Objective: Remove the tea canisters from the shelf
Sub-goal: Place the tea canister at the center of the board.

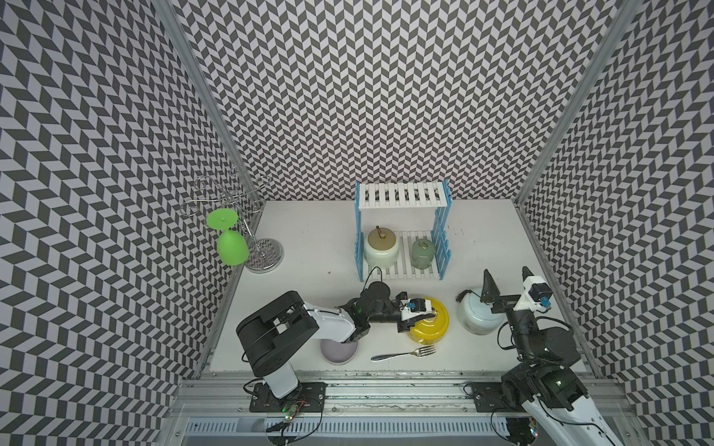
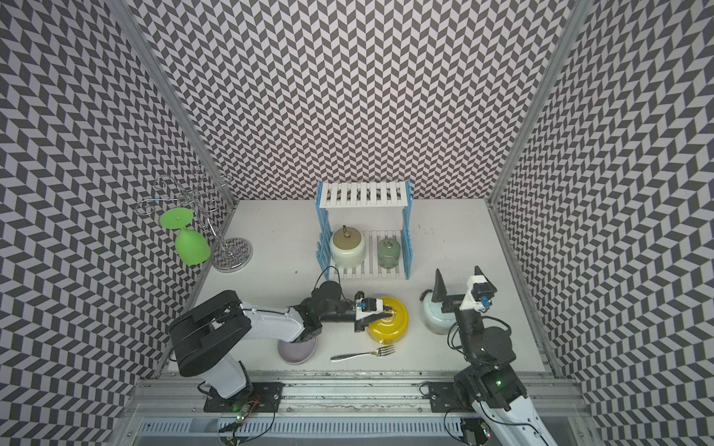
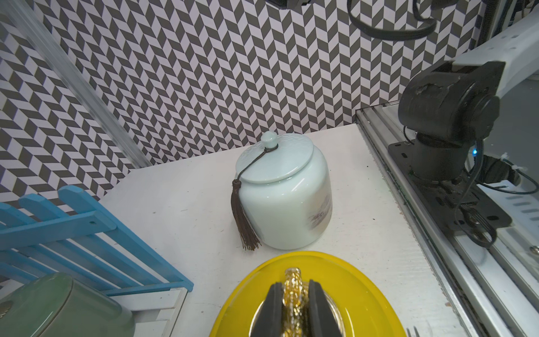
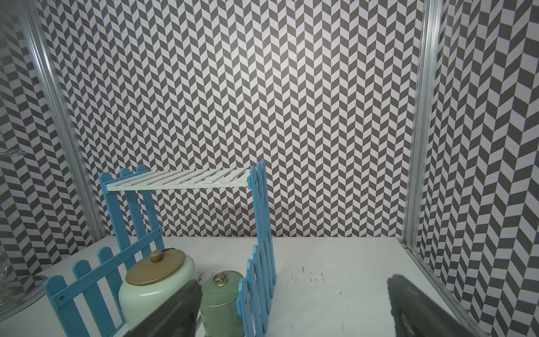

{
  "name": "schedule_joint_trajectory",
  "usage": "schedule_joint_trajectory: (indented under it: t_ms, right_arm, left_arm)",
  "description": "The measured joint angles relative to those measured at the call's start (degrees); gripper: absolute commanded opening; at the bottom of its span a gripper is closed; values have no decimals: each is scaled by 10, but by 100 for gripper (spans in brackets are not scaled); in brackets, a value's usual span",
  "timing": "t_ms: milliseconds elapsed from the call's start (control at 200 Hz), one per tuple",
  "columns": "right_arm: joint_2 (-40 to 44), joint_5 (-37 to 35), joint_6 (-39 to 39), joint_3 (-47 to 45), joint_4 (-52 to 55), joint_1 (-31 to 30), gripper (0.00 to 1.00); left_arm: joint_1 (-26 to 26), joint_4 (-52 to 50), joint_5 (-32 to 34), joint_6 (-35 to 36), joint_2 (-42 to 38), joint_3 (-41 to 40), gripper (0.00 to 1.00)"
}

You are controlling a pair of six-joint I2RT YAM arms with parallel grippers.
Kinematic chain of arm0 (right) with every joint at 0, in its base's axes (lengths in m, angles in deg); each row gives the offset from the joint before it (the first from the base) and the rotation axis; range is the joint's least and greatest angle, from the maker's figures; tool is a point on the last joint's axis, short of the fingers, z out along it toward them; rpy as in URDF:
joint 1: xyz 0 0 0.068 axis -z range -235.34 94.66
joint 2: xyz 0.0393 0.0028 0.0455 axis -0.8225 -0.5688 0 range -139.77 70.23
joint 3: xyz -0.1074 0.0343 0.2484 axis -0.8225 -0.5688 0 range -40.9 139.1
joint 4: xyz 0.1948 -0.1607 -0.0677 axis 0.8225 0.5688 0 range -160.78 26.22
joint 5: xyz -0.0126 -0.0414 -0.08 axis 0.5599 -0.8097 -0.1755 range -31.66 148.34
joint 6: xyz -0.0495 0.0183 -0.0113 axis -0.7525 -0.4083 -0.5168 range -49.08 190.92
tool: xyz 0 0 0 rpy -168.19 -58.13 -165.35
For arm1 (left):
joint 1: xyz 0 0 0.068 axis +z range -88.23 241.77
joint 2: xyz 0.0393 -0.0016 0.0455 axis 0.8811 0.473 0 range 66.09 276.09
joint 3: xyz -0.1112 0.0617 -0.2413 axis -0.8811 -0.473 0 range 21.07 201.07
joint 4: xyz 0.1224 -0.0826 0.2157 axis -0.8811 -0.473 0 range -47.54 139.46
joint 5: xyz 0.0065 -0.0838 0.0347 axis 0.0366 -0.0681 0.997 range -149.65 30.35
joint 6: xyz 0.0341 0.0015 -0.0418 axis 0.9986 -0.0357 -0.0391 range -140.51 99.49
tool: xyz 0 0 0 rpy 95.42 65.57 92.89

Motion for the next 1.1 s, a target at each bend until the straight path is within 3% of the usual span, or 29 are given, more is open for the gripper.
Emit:
schedule_joint_trajectory:
  t_ms: [75,120,411,666,1097]
  right_arm:
    - [0,0,0,0,0,0,99]
    - [0,0,0,0,0,0,100]
    - [-1,0,0,0,0,0,100]
    - [-7,0,0,0,0,0,100]
    - [-22,0,0,0,0,12,100]
  left_arm:
    - [0,21,1,4,1,2,58]
    - [-1,31,3,10,0,3,63]
    - [-2,55,10,9,-21,-7,70]
    - [-2,63,20,9,-83,-55,72]
    - [16,47,29,13,-207,-134,87]
